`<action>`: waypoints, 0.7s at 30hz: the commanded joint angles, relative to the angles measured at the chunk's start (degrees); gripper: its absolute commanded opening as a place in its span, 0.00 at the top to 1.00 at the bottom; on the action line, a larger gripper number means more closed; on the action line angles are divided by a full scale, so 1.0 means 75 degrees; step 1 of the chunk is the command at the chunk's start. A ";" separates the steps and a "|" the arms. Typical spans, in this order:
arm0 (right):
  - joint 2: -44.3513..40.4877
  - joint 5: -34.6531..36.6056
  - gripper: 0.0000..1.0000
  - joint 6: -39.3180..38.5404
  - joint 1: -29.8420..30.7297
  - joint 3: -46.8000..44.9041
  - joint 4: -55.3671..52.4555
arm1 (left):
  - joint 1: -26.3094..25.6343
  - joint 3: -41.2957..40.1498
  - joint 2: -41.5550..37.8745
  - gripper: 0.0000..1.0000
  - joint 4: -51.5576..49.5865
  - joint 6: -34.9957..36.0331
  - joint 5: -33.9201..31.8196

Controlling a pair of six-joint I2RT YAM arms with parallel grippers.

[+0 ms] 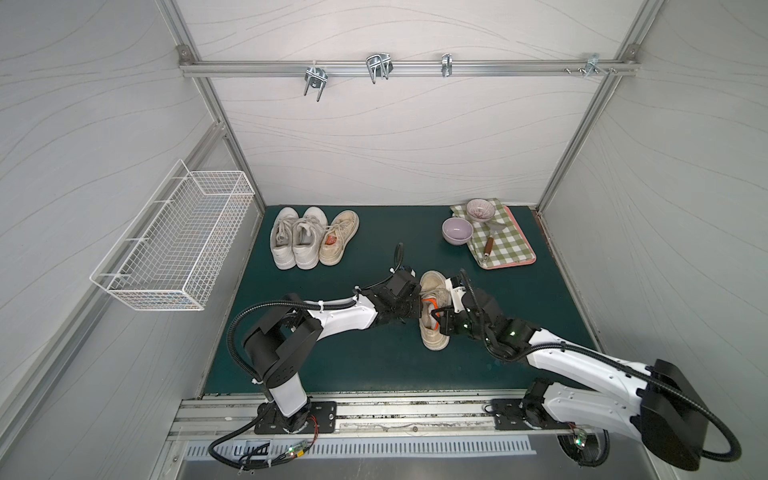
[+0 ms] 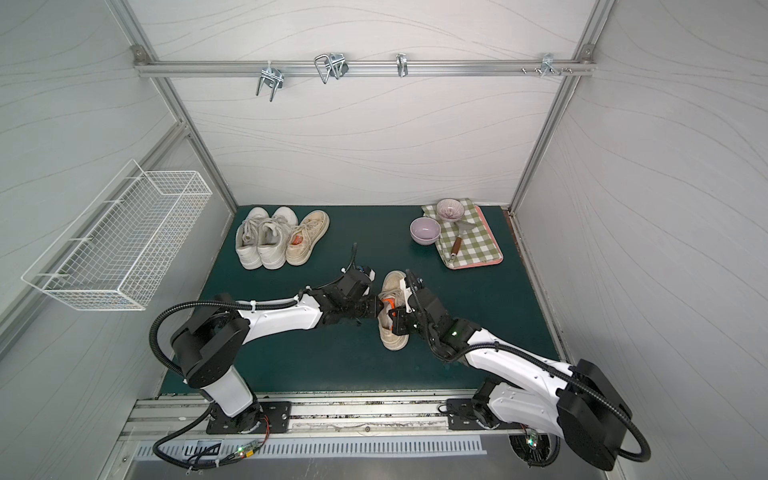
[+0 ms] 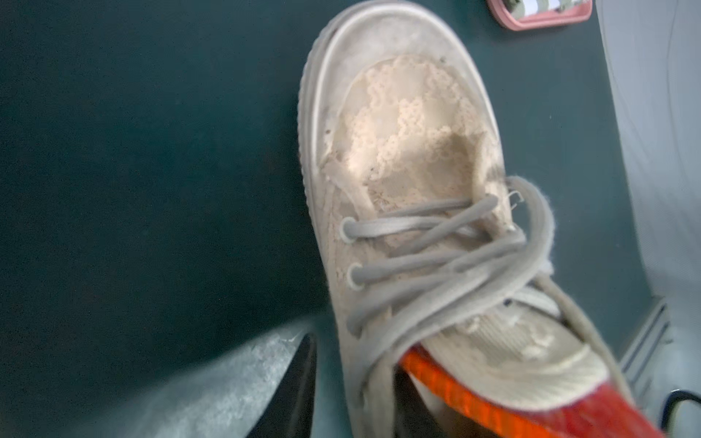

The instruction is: Remove the insole from the shoe

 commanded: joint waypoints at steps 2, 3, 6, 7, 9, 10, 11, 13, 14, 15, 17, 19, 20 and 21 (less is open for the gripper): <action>0.0373 0.0821 1.00 -0.0023 0.0310 0.0317 0.0598 | -0.0039 -0.0062 -0.0163 0.56 -0.0231 -0.0208 0.0519; 0.0389 0.0870 1.00 0.0029 0.0329 0.0305 0.0643 | -0.0095 -0.0091 -0.0154 0.51 -0.0226 -0.0247 0.0572; 0.0332 0.0959 1.00 0.0057 0.0338 0.0272 0.0752 | -0.0339 -0.0071 -0.0077 0.40 -0.0284 -0.0216 0.0565; 0.0322 0.0970 1.00 0.0056 0.0342 0.0282 0.0764 | -0.0407 -0.0041 -0.0029 0.39 -0.0317 -0.0187 0.0536; 0.0257 0.0945 1.00 0.0058 0.0342 0.0285 0.0840 | -0.0520 0.0080 0.0171 0.38 -0.0381 -0.0154 0.0533; 0.0185 0.0931 1.00 0.0071 0.0343 0.0256 0.0896 | -0.0532 0.0136 0.0281 0.40 -0.0461 -0.0158 0.0485; 0.0054 0.0876 1.00 0.0090 0.0342 0.0223 0.0955 | -0.0534 0.0212 0.0376 0.45 -0.0649 -0.0180 0.0306; -0.0264 0.0826 1.00 0.0138 0.0342 0.0186 0.0948 | -0.0522 0.0343 0.0491 0.58 -0.1076 -0.0186 -0.0168; -0.0461 0.0860 1.00 0.0132 0.0340 0.0185 0.0897 | -0.0521 0.0384 0.0531 0.62 -0.1268 -0.0156 -0.0446; -0.0662 0.0909 1.00 0.0149 0.0331 0.0169 0.0812 | -0.0509 0.0449 0.0595 0.66 -0.1518 -0.0143 -0.0714; -0.1022 0.0977 1.00 0.0194 0.0299 0.0156 0.0638 | -0.0486 0.0620 0.0767 0.74 -0.1899 -0.0093 -0.1045; -0.1302 0.0989 1.00 0.0223 0.0266 0.0146 0.0476 | -0.0460 0.0703 0.0889 0.84 -0.2134 -0.0121 -0.1302; -0.1427 0.1019 1.00 0.0264 0.0242 0.0164 0.0363 | -0.0429 0.0697 0.0938 0.88 -0.2171 -0.0156 -0.1367; -0.1531 0.1023 1.00 0.0320 0.0208 0.0167 0.0250 | -0.0389 0.0669 0.0960 0.92 -0.2193 -0.0203 -0.1416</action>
